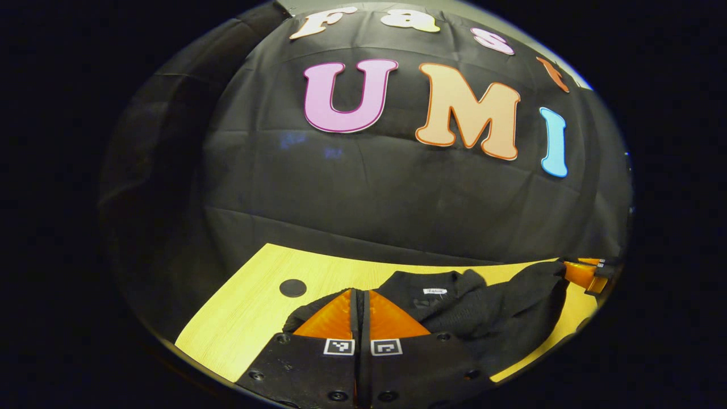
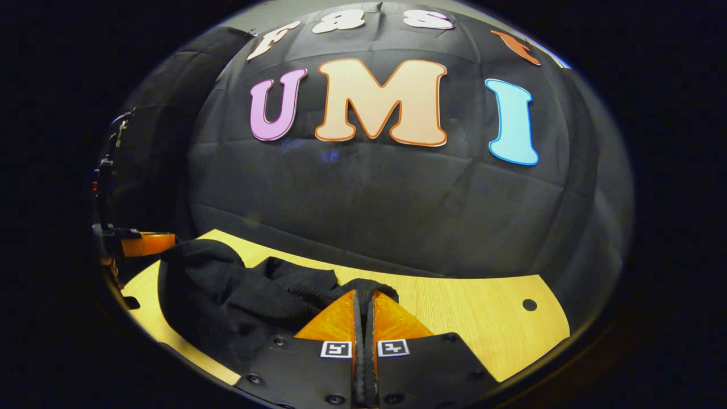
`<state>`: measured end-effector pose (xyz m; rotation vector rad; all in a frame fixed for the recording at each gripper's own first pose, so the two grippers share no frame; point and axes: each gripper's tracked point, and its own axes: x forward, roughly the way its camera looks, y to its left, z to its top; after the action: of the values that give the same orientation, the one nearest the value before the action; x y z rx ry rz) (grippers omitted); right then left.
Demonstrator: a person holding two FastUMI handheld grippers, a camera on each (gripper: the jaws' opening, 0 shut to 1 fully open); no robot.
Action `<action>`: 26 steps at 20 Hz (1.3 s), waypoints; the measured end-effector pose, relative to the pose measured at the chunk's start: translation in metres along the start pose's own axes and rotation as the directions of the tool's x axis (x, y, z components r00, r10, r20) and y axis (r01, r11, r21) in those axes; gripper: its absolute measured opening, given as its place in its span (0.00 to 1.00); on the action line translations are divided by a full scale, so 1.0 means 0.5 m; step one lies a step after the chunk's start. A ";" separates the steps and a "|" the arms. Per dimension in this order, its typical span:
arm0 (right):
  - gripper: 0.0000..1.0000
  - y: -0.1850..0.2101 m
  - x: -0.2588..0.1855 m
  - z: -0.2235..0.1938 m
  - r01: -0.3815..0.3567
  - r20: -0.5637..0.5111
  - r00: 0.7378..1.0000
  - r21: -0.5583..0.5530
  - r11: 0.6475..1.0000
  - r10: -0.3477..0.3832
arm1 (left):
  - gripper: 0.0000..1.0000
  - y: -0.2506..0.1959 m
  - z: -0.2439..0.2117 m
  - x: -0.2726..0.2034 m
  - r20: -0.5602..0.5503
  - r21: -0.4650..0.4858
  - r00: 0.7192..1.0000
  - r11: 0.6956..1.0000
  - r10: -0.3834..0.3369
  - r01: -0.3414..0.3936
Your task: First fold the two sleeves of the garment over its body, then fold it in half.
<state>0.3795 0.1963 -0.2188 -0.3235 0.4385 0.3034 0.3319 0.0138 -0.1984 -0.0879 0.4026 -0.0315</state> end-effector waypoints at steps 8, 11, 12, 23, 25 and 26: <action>0.02 -0.003 0.084 -0.044 0.048 -0.072 0.996 -0.011 0.999 -0.049 | 0.00 -0.003 -0.051 0.086 -0.066 0.055 0.997 0.998 0.031 -0.028; 0.13 -0.009 0.095 -0.054 0.047 -0.091 0.995 0.010 0.999 -0.046 | 0.06 0.012 -0.054 0.099 -0.077 0.109 0.995 0.992 0.069 -0.061; 0.16 -0.013 0.102 -0.055 0.052 -0.093 0.994 0.018 0.998 -0.051 | 0.10 0.012 -0.046 0.094 -0.070 0.114 0.995 0.992 0.068 -0.059; 0.99 -0.059 -0.008 0.028 0.041 -0.037 0.999 0.161 0.986 -0.036 | 0.96 0.004 0.041 0.017 -0.007 0.093 1.000 0.995 0.023 -0.022; 0.99 -0.074 -0.060 0.070 0.042 0.021 0.999 0.167 0.985 -0.046 | 0.96 0.006 0.082 -0.023 0.037 0.084 0.999 0.996 0.026 -0.029; 0.99 -0.079 -0.090 0.092 0.037 0.051 0.998 0.181 0.983 -0.047 | 0.99 0.005 0.107 -0.045 0.067 0.082 0.997 0.996 0.025 -0.031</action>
<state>0.3714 0.1675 -0.1496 -0.1477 0.4015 0.2287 0.3321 0.0218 -0.1408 -0.0011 0.3359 -0.0175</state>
